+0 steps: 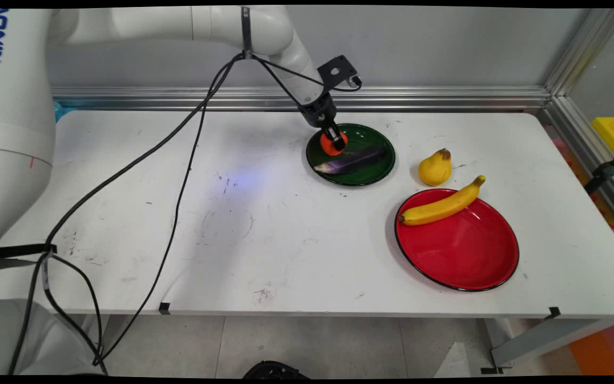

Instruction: Place the picked object on the table

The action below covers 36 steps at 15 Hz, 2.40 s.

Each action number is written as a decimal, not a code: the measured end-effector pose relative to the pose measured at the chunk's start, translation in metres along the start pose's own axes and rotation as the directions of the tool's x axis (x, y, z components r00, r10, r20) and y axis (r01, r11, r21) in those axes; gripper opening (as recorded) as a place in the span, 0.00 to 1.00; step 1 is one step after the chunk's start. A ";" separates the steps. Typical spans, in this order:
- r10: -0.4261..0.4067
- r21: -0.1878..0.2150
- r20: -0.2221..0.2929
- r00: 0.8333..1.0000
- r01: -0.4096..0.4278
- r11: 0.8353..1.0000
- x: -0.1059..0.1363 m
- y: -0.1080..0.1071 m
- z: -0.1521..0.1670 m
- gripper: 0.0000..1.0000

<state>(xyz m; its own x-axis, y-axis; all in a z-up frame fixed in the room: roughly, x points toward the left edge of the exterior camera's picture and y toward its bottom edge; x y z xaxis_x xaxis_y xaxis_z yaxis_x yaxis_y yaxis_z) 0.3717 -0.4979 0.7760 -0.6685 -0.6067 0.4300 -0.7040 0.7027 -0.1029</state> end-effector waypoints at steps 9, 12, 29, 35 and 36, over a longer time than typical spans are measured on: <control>0.135 -0.030 -0.039 0.990 -0.136 0.990 -0.013 0.025 -0.081 0.00; 0.181 -0.062 -0.059 0.982 -0.185 0.981 -0.026 0.049 -0.114 0.00; 0.377 -0.189 -0.094 0.922 -0.388 0.902 -0.063 0.161 -0.093 0.00; 0.392 -0.198 -0.072 0.917 -0.398 0.896 -0.062 0.175 -0.060 0.00; 0.394 -0.198 -0.068 0.917 -0.400 0.895 -0.061 0.176 -0.056 0.00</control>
<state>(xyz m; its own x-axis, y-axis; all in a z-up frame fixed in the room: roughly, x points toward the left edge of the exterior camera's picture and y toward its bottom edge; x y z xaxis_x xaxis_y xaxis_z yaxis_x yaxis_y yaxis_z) 0.3021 -0.3163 0.7812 -0.8738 -0.2539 0.4146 -0.3154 0.9450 -0.0861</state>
